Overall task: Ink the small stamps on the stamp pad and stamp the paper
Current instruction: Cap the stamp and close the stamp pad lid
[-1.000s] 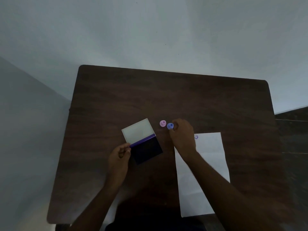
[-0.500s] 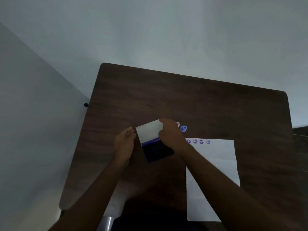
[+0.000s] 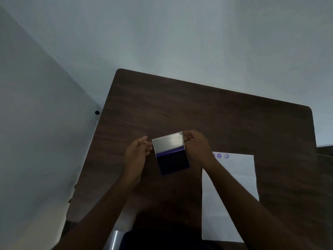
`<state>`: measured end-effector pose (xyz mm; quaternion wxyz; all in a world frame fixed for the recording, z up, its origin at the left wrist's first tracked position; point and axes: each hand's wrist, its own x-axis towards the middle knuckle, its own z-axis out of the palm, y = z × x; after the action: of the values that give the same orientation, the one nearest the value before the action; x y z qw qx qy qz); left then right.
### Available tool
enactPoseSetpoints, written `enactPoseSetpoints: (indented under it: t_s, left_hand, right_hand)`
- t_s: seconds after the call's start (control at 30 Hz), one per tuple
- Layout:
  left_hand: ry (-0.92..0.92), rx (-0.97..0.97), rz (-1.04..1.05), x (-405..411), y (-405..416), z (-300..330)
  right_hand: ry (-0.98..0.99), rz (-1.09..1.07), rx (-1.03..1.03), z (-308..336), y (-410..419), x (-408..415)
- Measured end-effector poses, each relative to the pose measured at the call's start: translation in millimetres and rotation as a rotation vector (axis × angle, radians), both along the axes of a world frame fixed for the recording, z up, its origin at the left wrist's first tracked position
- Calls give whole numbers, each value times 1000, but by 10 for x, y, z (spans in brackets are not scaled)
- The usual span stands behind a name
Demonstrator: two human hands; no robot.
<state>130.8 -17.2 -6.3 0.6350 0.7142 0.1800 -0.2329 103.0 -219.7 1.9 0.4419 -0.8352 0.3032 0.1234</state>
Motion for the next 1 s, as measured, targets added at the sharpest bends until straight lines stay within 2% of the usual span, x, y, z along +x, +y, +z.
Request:
enactPoseSetpoints:
  t_s: [0.17,0.27,0.43,1.0]
  left_hand:
    - [54,-95,-46,-240,205,1]
    - [84,-133,-51,-388,241,-27]
    - [115,-117,-46,-564,223,-62]
    - [238,-37,-74,-661,183,-210]
  right_hand:
    - [-27,45,-158,57,68,-235]
    - [3,61,-147,18,80,-378]
    - [74,-41,-63,-33,106,-521]
    - [179,24,-161,-248,140,-610]
